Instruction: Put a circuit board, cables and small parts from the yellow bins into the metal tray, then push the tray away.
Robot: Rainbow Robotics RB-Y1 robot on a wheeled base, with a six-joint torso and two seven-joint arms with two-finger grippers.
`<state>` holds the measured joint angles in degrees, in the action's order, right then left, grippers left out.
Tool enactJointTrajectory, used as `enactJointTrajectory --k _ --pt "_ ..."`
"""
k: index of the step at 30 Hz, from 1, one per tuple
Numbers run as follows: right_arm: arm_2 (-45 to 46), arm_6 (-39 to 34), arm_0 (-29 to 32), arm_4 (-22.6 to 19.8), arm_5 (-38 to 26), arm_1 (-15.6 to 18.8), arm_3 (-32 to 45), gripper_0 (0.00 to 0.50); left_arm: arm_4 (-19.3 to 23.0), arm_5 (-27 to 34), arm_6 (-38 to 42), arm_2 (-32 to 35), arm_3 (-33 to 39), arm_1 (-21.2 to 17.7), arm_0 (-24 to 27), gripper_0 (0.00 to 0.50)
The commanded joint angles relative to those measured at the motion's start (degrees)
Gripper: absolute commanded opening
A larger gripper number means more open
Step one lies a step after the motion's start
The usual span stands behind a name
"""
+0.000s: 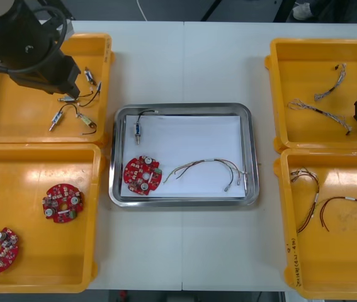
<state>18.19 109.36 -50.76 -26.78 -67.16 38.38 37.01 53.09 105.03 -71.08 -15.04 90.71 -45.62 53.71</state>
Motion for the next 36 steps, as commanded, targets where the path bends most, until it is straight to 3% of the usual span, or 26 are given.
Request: enactJointTrajectory --k 1,5,10,20,29,36 --pt "-1.2 0.1 0.0 0.2 -0.1 0.2 -0.9 0.000 -0.3 -0.4 -11.7 2.3 -2.8 -3.0 0.3 0.500" --pt "-0.5 0.4 0.0 0.5 -1.2 0.3 1.8 0.000 -1.1 -2.3 -18.0 2.3 -6.1 -3.5 0.3 0.500" --pt "-0.6 0.5 0.1 1.6 -7.4 0.7 8.6 0.000 -1.4 -4.6 -24.7 2.3 -10.6 -3.7 0.3 0.500" --pt "1.8 2.0 0.1 2.3 -26.3 1.0 26.1 0.000 -3.2 -7.6 -32.9 2.3 -17.1 -3.6 0.3 0.500" --pt "2.7 2.5 0.1 1.4 -42.8 1.0 39.5 0.000 -4.1 -12.9 -32.9 -1.6 -19.7 -2.9 0.3 0.500" --pt "3.0 2.2 0.1 -0.7 -42.8 0.0 46.8 0.000 -5.1 -15.9 -32.9 -3.1 -22.9 -1.3 0.3 0.500"
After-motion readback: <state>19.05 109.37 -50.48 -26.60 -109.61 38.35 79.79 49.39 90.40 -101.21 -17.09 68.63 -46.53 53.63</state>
